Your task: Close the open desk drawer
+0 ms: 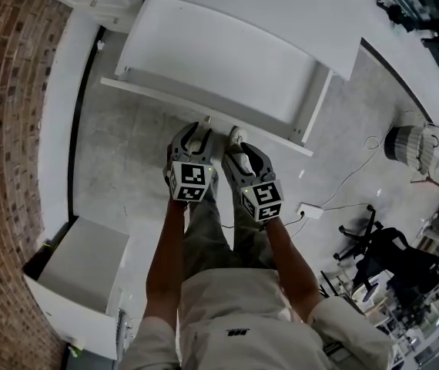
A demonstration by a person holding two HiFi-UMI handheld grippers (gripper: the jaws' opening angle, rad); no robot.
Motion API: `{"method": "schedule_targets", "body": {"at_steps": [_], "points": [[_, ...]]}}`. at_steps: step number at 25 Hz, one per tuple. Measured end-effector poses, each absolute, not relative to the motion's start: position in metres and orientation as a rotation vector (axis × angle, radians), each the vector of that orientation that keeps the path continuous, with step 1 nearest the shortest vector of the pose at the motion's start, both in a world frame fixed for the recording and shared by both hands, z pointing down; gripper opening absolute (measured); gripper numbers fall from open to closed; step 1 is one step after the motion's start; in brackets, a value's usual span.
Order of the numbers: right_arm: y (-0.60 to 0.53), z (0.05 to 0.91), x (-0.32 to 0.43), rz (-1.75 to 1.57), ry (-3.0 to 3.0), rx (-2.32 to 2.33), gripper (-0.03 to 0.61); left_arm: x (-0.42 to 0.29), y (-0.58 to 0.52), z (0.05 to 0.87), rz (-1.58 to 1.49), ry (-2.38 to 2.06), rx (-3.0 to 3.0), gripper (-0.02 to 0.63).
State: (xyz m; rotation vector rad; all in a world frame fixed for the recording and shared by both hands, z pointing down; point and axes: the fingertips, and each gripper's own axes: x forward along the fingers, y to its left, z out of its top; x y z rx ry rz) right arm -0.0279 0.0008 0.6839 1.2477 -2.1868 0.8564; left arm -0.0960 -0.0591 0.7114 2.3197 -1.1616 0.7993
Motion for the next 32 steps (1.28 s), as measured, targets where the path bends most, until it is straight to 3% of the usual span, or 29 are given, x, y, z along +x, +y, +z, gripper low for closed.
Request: {"method": "schedule_targets", "body": {"at_steps": [15,20,32], "points": [[0.001,0.704,-0.024,0.889,-2.164,1.241,0.199,-0.082,-0.078,0.733,0.79,-1.158,2.318,0.152],[0.0,0.707,-0.021,0.899,-2.154,1.252,0.199,-0.078,-0.082,0.735,0.807,-1.172,2.33,0.092],[-0.016,0.706,-0.014,0.905,-2.131,1.327,0.193,-0.072,-0.098,0.735,0.804,-1.171,2.327,0.087]]}}
